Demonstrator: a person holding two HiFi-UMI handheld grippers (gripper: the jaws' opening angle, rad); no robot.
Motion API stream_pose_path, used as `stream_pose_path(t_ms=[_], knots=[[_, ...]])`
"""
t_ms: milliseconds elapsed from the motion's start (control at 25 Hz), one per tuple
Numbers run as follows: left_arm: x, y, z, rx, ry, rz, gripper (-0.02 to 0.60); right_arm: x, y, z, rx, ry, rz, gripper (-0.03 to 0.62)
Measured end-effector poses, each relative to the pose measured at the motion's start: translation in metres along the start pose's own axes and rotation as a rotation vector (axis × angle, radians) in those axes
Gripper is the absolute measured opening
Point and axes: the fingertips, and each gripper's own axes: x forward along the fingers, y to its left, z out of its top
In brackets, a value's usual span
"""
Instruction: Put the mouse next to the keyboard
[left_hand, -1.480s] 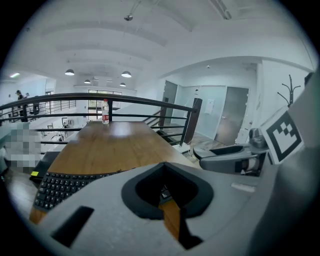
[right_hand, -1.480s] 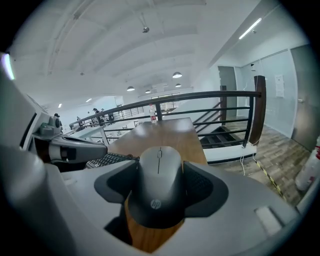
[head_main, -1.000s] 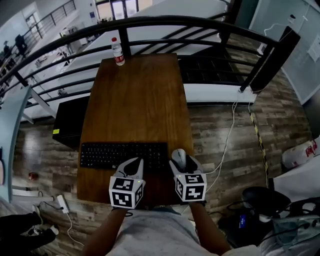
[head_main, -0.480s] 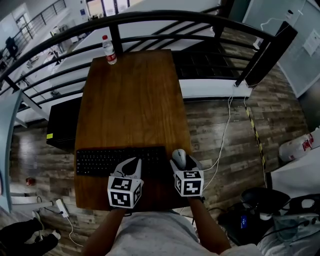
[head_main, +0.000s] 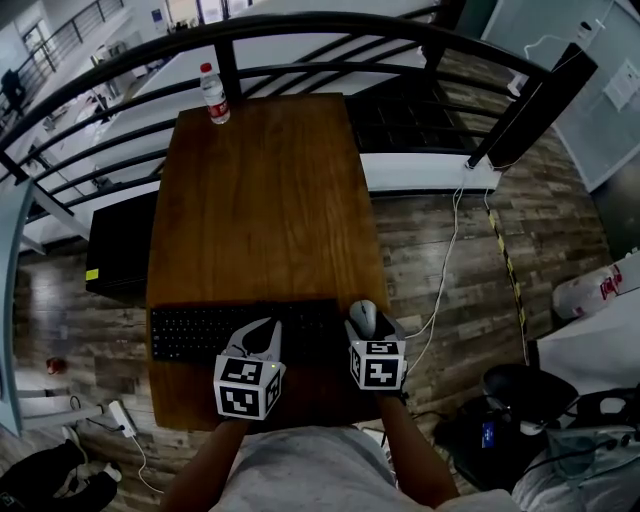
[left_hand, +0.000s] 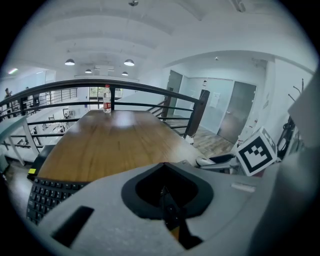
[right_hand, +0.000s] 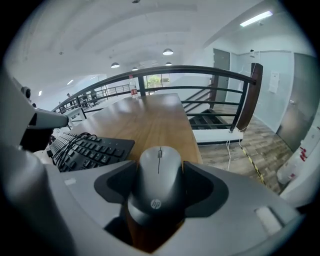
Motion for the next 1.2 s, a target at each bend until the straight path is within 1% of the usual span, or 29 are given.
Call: stream_pose_path(t_ms=[360, 520, 840, 1040, 1200], knots=[[0.007, 0.010, 0.002, -0.004, 0.013, -0.017, -0.005, 0.011, -0.003, -0.006, 0.006, 0.033, -0.032, 0.305], [0.010, 0.012, 0.001, -0.007, 0.014, -0.018, -0.005, 0.013, -0.005, -0.010, -0.009, 0.032, -0.041, 0.305], [0.010, 0.008, -0.001, -0.004, 0.014, -0.025, -0.005, 0.013, -0.004, -0.010, 0.002, 0.012, -0.038, 0.304], [0.005, 0.007, 0.000, -0.004, 0.007, -0.019, -0.005, 0.010, -0.006, -0.008, 0.039, 0.003, -0.024, 0.307], [0.000, 0.007, 0.001, -0.007, -0.002, -0.009, -0.005, 0.004, -0.003, -0.001, 0.034, -0.016, -0.011, 0.305]])
